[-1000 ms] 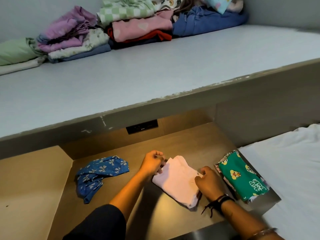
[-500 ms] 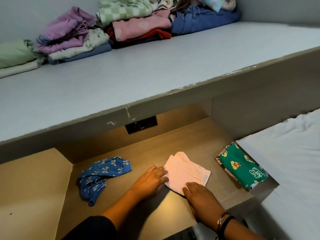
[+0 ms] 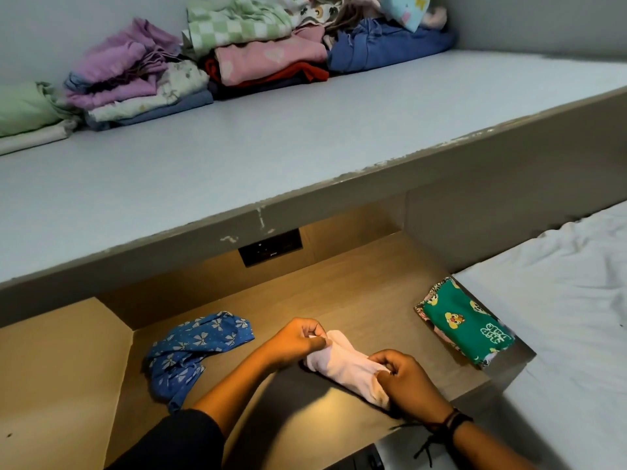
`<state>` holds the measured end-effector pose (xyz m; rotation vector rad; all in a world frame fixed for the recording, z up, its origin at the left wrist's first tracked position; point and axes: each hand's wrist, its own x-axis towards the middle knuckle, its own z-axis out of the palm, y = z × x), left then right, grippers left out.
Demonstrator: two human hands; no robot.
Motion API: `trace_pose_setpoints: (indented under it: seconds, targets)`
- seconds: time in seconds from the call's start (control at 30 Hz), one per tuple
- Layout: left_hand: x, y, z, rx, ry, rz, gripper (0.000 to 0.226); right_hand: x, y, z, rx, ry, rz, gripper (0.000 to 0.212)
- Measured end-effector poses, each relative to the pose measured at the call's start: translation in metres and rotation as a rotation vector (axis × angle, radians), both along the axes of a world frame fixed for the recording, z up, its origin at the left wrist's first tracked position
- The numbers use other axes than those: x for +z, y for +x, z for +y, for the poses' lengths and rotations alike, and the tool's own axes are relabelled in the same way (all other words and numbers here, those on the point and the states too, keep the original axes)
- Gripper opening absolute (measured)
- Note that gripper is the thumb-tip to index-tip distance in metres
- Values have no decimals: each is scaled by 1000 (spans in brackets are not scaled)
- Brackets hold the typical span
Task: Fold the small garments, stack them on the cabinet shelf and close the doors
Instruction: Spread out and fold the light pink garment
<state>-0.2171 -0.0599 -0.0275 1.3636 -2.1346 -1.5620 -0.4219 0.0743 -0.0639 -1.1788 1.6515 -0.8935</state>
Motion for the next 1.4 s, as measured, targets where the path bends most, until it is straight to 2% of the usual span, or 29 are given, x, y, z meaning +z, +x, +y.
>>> trace_pose_setpoints:
  seconds: [0.1,0.17,0.27,0.37,0.4,0.43,0.5,0.53,0.6,0.67,0.7,0.77,0.83,0.9,1.03,1.1,1.17,1.27,1.33,1.4]
  targets:
    - [-6,-13,-3,168,14,126,6,-3,0,-4,-85,29,-53,15]
    - [-5,-31,-13,224,61,178,25,-1,-14,-16,-127,41,-81,14]
    - [-9,-29,-18,192,125,75,52,2,-15,-22,-155,133,-90,12]
    - [-22,-26,-18,245,18,-33,57,2,-8,-21,-154,147,9,9]
    - [-25,-29,-16,276,-6,-20,57,4,-5,-19,-134,136,102,8]
    - [-29,-32,-14,300,-37,-16,56,6,-3,-17,-83,127,273,11]
    - [-35,-40,-10,331,-110,-36,53,8,1,-14,32,53,698,33]
    - [-38,-44,-7,347,-143,-47,51,6,2,-12,89,-23,840,43]
    - [-44,-49,0,423,-200,-75,52,0,2,-12,238,-170,965,55]
    - [-50,-50,9,544,-257,-120,56,-11,-2,-14,411,-202,1059,53]
    - [-52,-50,14,614,-283,-146,58,-13,-5,-15,447,-181,1035,50]
    - [-57,-50,26,773,-273,-206,60,-15,-11,-17,420,-116,841,48]
    - [-58,-51,35,949,-133,-209,52,-13,-15,-20,277,-173,692,43]
    - [-59,-57,44,1052,80,-129,39,-10,-16,-24,136,-170,584,39]
    - [-53,-77,55,1043,364,131,23,-2,-10,-37,96,72,455,36]
    - [-45,-83,56,1082,450,163,20,0,-7,-45,120,166,445,34]
    - [-36,-86,56,1087,483,187,28,-2,-5,-51,116,220,355,30]
    - [-30,-91,58,996,499,256,43,-2,-4,-52,54,226,71,25]
    - [-29,-91,58,933,486,244,39,1,-7,-47,35,199,-58,26]
    - [-20,-93,61,884,460,309,36,9,-13,-43,27,139,-152,29]
